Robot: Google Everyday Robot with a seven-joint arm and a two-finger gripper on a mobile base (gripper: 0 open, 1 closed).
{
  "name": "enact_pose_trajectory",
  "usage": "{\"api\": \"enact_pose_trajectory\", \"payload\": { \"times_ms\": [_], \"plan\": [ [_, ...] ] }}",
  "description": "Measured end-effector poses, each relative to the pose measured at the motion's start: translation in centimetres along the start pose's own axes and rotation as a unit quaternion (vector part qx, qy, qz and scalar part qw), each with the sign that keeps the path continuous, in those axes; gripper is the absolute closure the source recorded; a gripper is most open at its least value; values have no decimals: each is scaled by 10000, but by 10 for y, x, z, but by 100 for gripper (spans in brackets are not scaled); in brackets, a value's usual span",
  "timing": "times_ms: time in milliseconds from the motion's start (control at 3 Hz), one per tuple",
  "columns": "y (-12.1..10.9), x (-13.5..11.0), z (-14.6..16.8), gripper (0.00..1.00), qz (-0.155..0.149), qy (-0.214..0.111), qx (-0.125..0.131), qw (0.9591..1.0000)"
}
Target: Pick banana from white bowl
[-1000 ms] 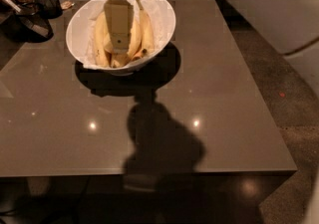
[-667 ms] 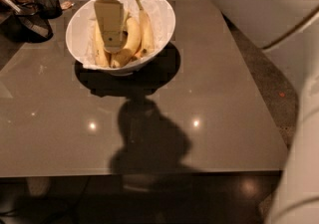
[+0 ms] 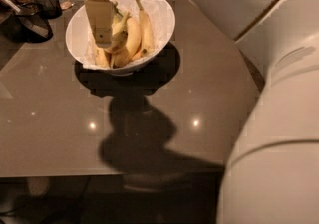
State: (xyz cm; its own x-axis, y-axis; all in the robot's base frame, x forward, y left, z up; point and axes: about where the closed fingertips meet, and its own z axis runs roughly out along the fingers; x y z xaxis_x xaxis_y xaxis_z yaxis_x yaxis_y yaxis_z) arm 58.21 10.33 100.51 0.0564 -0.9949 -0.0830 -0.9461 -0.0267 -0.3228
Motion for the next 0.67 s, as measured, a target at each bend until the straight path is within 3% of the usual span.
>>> {"api": "enact_pose_trajectory", "payload": {
  "times_ms": [333,667],
  "plan": [
    [-9,0,12,25,103,-183,-247,9995],
    [-11,-4,24,23,131,-346,-501,9981]
  ]
}}
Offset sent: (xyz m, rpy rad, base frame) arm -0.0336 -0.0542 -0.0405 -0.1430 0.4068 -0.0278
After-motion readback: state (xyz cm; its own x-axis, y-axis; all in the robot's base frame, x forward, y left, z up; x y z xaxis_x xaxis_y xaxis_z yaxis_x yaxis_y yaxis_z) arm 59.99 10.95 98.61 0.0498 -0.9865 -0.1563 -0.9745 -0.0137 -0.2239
